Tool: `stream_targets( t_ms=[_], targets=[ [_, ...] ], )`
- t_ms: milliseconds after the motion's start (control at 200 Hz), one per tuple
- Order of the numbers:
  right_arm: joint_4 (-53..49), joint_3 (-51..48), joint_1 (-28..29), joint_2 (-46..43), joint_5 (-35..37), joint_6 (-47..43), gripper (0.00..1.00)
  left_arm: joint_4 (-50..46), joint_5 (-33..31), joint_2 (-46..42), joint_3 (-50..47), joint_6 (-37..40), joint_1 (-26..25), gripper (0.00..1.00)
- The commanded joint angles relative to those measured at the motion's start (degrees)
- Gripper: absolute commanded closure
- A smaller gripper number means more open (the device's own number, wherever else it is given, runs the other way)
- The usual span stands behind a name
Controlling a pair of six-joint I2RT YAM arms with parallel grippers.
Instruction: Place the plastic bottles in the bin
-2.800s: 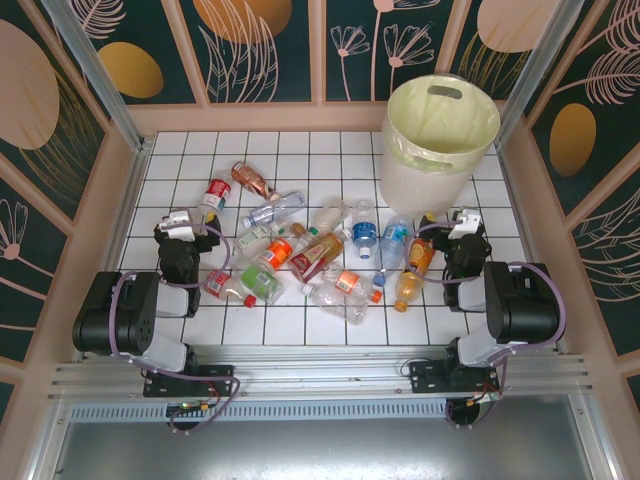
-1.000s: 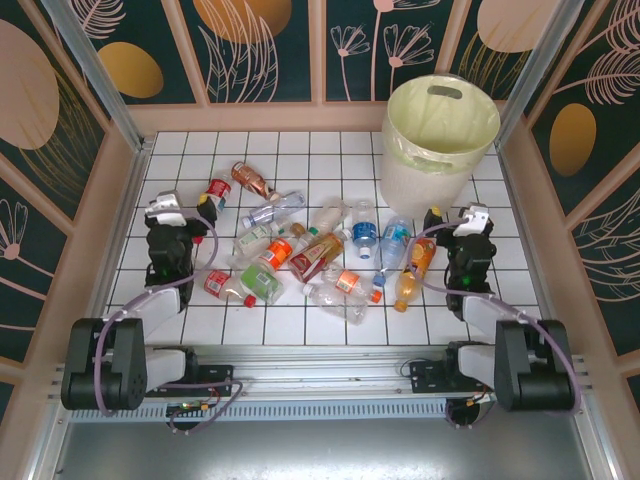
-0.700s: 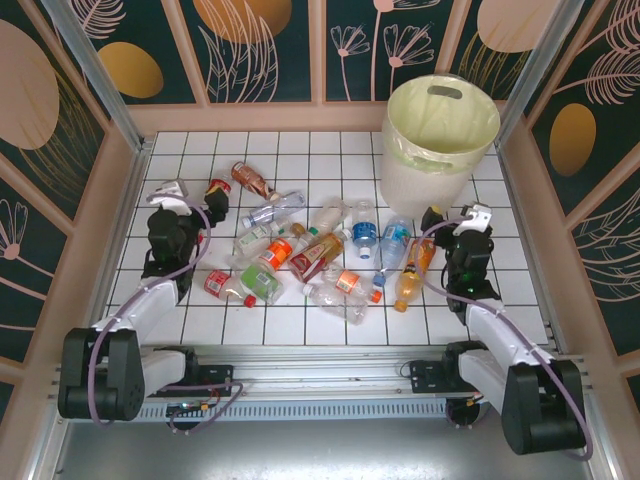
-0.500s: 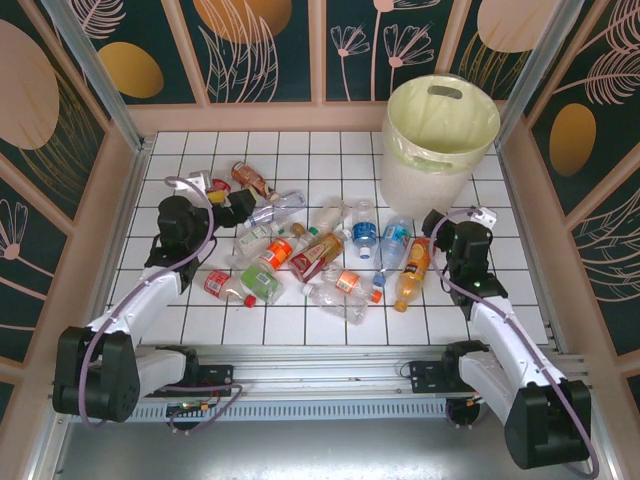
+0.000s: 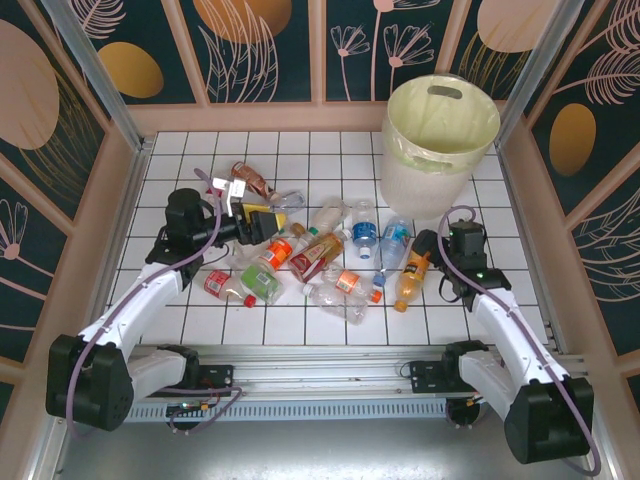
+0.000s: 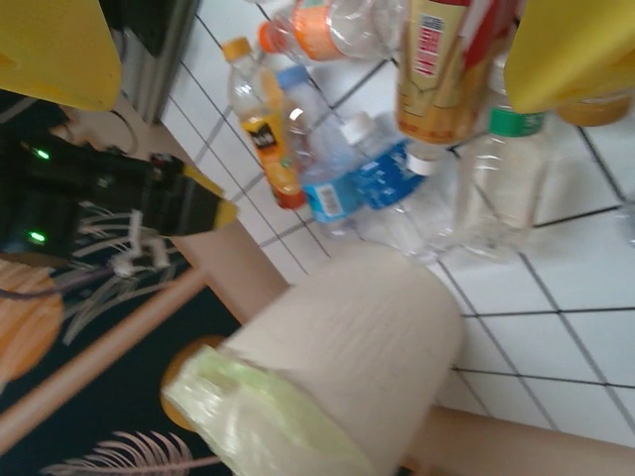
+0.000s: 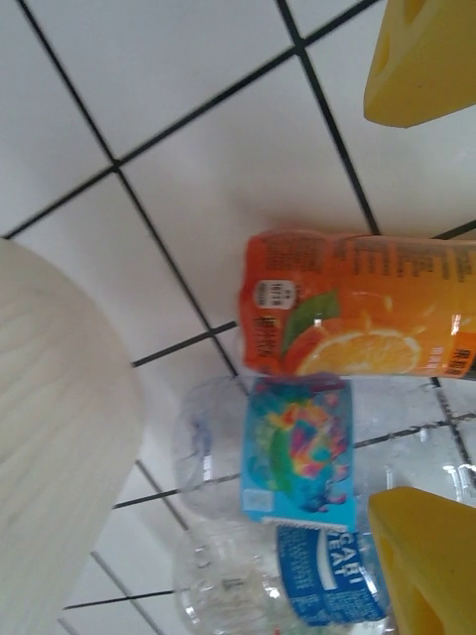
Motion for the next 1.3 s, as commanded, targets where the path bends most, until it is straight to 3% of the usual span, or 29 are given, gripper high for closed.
stream_targets(
  t_ms=[0,996,1296],
  targets=[
    [-2.5,0.6,0.4,1.5,-3.7,1.3,0.07,2.0,5.7,-0.8,1.2,-1.6,-0.5,0.01],
    [12.9,-3.5,-0.1,18.1,-6.9,0.9,0.31,3.5,5.1,-3.4,-0.4,-1.4,-0.8,0.01],
    [11.2,-3.0,-0.1,16.8,-4.4,0.0,0.26,3.0,4.9,-3.4,-0.5,-1.1,-0.8,0.01]
  ],
)
